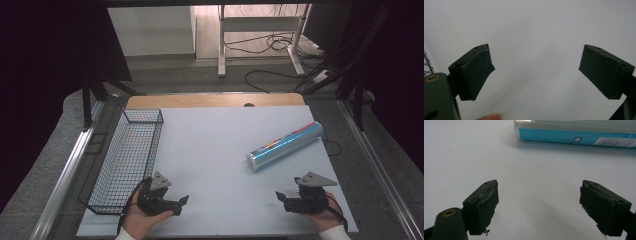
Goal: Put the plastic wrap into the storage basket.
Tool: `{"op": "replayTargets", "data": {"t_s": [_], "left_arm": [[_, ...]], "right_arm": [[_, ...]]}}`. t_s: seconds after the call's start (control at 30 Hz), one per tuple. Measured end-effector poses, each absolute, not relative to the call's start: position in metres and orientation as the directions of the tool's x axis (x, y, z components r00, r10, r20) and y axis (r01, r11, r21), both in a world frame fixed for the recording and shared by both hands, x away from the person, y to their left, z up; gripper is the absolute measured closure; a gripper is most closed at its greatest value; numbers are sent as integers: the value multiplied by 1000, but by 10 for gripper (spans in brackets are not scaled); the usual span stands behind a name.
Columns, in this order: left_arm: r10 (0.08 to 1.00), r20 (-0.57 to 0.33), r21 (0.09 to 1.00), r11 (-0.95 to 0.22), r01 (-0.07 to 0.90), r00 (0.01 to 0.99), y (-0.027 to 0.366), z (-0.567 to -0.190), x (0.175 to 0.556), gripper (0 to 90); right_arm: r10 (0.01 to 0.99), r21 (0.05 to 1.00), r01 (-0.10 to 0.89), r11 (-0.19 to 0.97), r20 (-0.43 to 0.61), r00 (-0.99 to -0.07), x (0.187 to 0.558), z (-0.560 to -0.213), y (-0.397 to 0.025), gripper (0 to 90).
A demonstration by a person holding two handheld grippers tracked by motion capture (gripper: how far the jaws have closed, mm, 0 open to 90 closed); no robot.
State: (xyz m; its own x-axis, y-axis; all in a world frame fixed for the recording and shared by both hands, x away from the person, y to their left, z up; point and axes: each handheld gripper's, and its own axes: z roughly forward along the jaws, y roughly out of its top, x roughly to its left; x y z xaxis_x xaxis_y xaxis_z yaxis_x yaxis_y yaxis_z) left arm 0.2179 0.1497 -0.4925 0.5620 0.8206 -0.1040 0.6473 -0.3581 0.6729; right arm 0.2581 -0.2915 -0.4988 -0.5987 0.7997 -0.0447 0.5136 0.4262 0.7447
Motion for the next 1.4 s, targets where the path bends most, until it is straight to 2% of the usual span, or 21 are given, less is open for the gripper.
{"op": "replayTargets", "data": {"t_s": [0.37,0.47,0.77,0.97,1.4], "left_arm": [[822,-105,690,-345,636,560,147,-491,217,121],[816,-78,695,-368,618,573,146,-490,215,124],[810,-88,695,-367,618,580,140,-479,213,168],[798,-65,700,-392,597,599,128,-467,220,177],[720,-96,679,-458,574,688,75,-452,263,171]], "right_arm": [[792,754,503,422,-37,-610,256,-497,-292,172],[787,755,501,423,-32,-616,255,-496,-290,172],[781,742,506,440,-39,-623,255,-497,-289,174],[786,742,507,439,-44,-616,256,-496,-292,174],[798,743,512,432,-50,-600,257,-496,-299,177]]}}
